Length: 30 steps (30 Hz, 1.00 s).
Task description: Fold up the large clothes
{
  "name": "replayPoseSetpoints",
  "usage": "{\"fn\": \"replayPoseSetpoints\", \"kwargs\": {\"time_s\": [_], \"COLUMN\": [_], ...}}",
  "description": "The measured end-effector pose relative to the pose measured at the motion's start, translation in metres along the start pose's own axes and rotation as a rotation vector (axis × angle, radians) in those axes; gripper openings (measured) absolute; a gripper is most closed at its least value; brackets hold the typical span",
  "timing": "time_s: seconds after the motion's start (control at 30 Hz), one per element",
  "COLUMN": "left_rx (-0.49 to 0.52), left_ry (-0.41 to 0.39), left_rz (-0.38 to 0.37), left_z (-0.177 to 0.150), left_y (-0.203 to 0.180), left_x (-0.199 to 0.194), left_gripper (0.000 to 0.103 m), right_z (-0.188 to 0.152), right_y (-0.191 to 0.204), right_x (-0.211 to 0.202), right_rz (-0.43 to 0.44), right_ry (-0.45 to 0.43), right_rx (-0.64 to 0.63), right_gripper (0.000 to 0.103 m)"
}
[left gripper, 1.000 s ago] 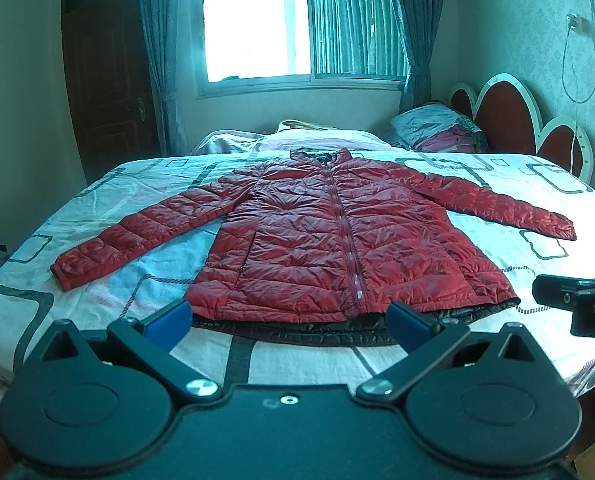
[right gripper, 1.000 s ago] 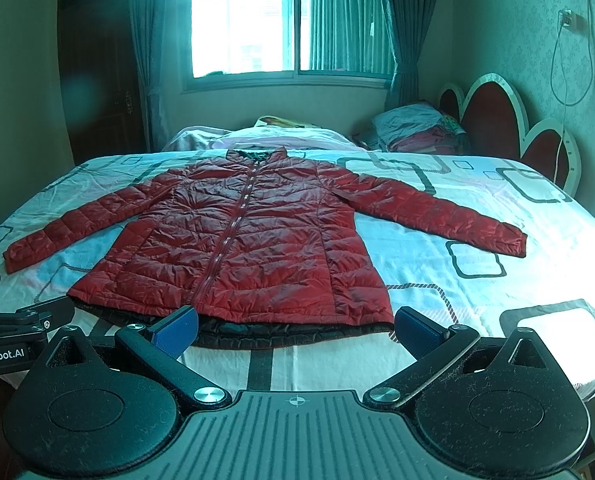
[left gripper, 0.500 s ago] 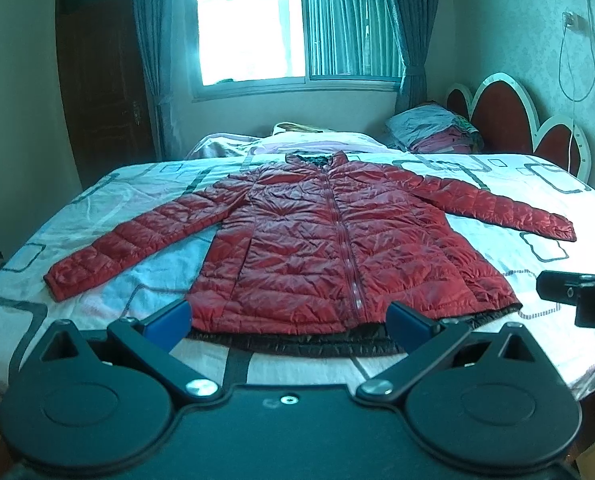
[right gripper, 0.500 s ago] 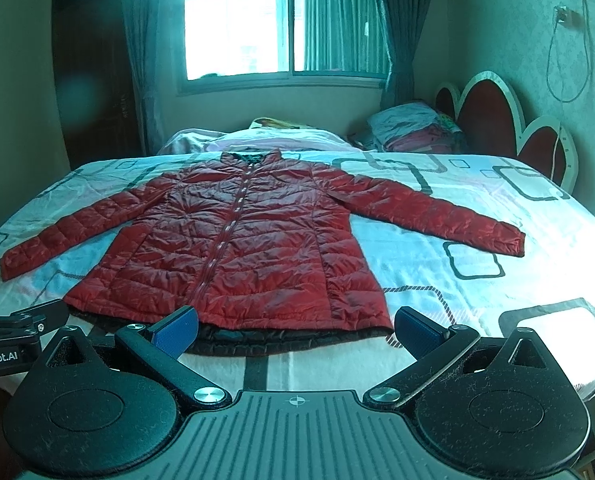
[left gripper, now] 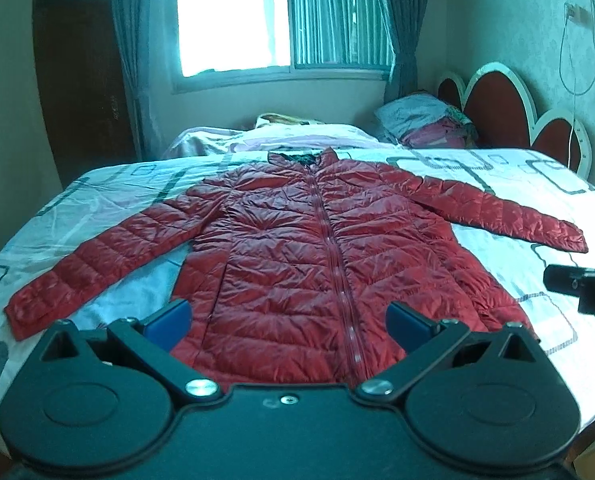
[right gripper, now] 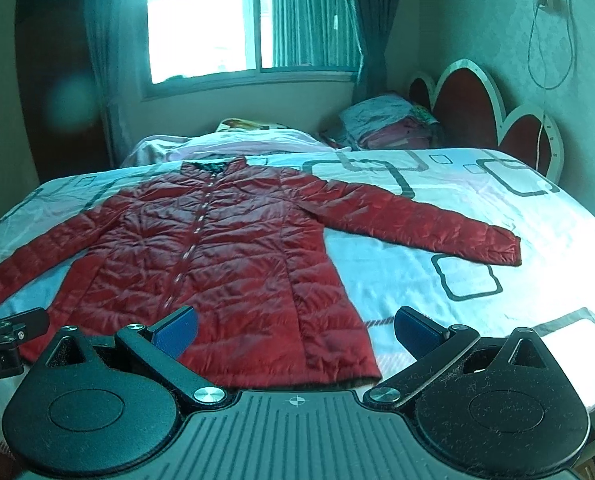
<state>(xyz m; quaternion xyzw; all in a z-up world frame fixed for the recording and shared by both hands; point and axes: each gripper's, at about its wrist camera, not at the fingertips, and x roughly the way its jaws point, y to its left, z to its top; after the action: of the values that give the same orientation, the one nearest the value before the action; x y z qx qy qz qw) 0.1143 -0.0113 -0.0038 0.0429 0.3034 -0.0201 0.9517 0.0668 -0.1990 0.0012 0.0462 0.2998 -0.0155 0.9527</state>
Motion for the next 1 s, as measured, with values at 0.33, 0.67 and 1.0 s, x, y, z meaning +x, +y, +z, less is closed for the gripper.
{"fn": "replayPoseSetpoints", "kwargs": {"time_s": [0.33,0.67,1.0], "left_rx": [0.008,-0.009,-0.015], "left_ry": [0.032,0.057,-0.024], "left_rz": [-0.088,-0.184,-0.151], "left_z": [0.028,0.041,0.069], "left_y": [0.019,0.023,-0.002], "left_x": [0.063,0.111,0.149], "left_gripper": [0.103,0.103,0.102], "right_z": [0.034,0.056,0.071], "right_y": [0.002,-0.022,-0.104], "right_x": [0.053,0.089,0.129], "right_rz": [-0.041,-0.130,-0.239], "right_ry": [-0.027,-0.068,-0.078], "right_rx": [0.058,0.152,0.263], "right_gripper": [0.103,0.103,0.102]}}
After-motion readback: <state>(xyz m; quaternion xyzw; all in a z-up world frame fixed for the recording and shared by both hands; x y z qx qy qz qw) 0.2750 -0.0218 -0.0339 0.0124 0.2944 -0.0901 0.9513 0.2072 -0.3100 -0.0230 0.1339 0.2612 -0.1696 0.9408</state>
